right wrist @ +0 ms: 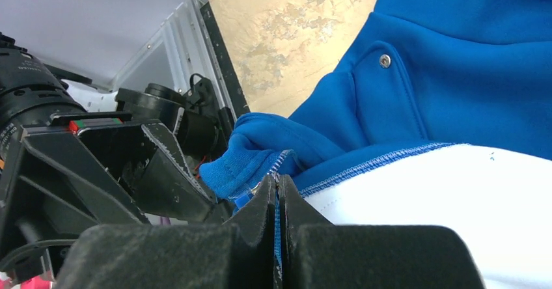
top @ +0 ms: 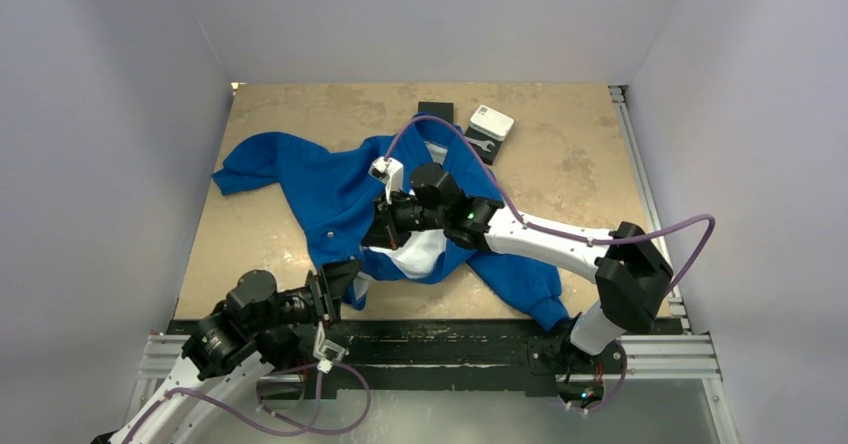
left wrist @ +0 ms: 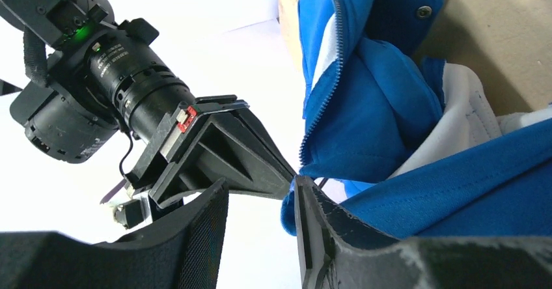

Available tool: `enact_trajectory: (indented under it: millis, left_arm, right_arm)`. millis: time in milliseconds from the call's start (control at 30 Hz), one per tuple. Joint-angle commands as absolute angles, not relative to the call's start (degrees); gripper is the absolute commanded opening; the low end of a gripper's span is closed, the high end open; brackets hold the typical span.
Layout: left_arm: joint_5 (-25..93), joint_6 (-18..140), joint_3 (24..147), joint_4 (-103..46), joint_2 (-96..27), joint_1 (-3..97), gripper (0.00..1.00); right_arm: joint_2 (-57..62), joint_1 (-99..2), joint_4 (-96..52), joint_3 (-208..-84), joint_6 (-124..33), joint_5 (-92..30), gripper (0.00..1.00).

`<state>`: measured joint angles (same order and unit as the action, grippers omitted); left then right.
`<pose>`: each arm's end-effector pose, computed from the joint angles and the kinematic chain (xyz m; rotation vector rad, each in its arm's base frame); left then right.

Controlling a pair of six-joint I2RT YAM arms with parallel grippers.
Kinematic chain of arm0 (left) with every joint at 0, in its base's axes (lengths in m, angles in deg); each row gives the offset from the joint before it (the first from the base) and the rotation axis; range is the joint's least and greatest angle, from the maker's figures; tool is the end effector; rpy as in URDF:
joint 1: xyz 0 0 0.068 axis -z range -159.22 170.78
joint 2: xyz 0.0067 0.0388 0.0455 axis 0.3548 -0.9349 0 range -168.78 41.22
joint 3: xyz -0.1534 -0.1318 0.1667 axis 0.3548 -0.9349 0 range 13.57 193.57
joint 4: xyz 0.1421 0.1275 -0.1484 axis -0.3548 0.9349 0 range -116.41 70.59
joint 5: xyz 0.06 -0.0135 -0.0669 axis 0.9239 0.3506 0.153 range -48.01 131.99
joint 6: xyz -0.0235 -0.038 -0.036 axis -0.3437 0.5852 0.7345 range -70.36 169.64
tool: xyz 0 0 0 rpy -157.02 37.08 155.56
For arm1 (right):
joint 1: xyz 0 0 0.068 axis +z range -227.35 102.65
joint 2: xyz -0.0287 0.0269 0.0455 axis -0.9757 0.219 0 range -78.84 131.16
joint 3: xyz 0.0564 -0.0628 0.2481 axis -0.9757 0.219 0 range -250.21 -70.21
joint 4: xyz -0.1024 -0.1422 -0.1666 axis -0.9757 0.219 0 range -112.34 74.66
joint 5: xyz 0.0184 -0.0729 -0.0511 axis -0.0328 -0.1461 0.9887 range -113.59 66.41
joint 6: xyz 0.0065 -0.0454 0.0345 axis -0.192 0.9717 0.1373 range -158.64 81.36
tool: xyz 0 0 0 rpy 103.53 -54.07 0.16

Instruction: Zip up the jacket

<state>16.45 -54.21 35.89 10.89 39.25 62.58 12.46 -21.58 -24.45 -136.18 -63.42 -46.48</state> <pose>0.0346 -0.0545 0.2240 1.8341 0.2461 0.3422 0.1873 0.3033 0.2808 -0.8577 2.0115 1.2583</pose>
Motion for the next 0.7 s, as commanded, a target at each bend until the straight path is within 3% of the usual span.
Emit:
enact_trajectory:
  millis: [0,667]
  left_arm:
    - [15.9,-48.5,36.6,6.9,38.5,62.8,0.41]
    - [21.2,-56.2,37.2,10.3,32.9,62.9,0.25]
  right_arm:
    - [9.6,-21.6,-25.0,-138.6,-61.8,-46.2,0.0]
    - [8.6,-21.5,-23.0,-140.3,-61.3,-54.1,0.0]
